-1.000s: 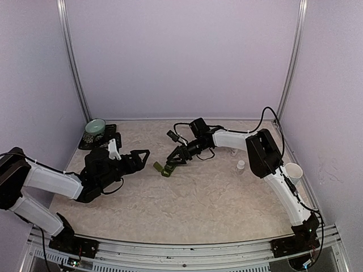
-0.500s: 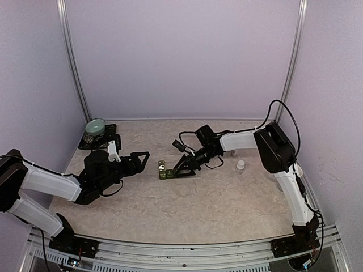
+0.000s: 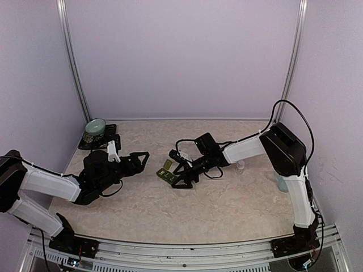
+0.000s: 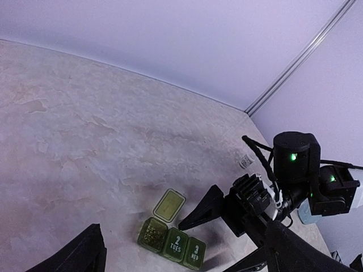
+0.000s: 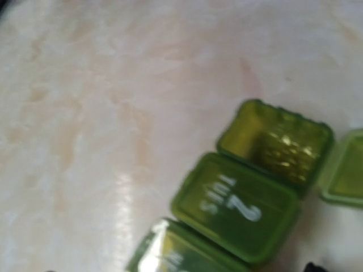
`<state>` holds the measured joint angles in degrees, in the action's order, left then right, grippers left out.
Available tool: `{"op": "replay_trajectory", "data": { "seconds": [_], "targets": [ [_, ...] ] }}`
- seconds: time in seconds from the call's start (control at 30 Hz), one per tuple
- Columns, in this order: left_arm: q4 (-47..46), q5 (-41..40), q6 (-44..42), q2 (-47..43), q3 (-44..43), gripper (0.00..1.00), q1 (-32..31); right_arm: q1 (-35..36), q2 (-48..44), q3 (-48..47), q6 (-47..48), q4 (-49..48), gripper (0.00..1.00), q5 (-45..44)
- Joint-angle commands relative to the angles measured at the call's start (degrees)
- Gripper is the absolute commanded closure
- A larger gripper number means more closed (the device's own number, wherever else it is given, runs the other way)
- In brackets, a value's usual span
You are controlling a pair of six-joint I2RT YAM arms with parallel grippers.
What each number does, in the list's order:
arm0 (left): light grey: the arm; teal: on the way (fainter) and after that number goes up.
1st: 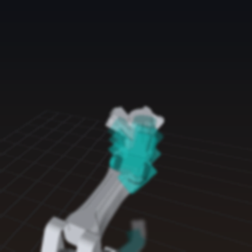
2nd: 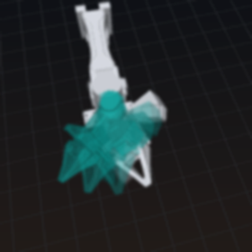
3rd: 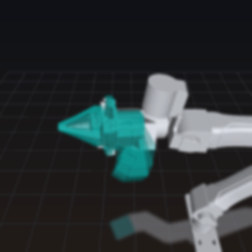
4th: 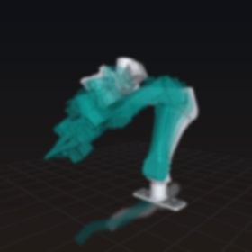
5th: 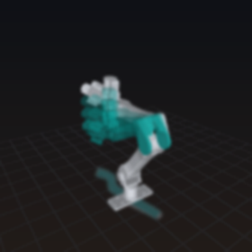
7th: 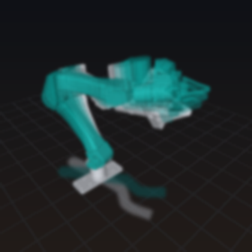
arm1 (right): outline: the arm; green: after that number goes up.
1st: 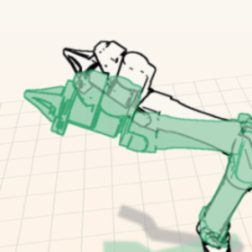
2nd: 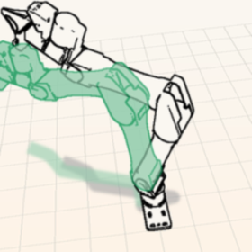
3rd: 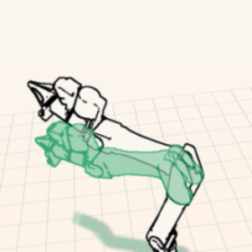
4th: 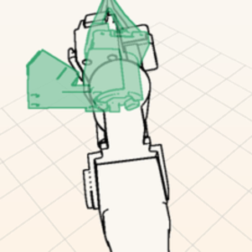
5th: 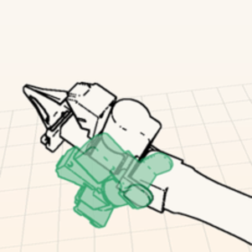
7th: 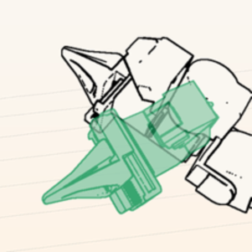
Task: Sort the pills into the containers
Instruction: Move the pill container to the center of the board.
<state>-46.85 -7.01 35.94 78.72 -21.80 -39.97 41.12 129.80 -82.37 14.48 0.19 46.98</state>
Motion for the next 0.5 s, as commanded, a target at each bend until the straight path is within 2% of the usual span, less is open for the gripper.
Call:
{"op": "replay_trajectory", "data": {
  "seconds": [0.0, 0.23, 0.47],
  "targets": [
    [0.54, -1.32, -0.79, -1.95, 0.84, 0.05, -0.28, 0.55, -1.6, 5.63, -5.41, -2.77, 0.06, -13.21],
    [1.22, -2.77, -0.95, -3.13, 1.06, 0.05, -0.54, 2.81, -4.17, 10.68, -10.18, -6.54, 0.05, -19.87],
    [1.85, -3.52, -1.02, -2.96, 0.71, 0.05, -0.55, 5.32, -3.6, 12.22, -13.26, -8.27, 0.02, -22.2]
  ]
}}
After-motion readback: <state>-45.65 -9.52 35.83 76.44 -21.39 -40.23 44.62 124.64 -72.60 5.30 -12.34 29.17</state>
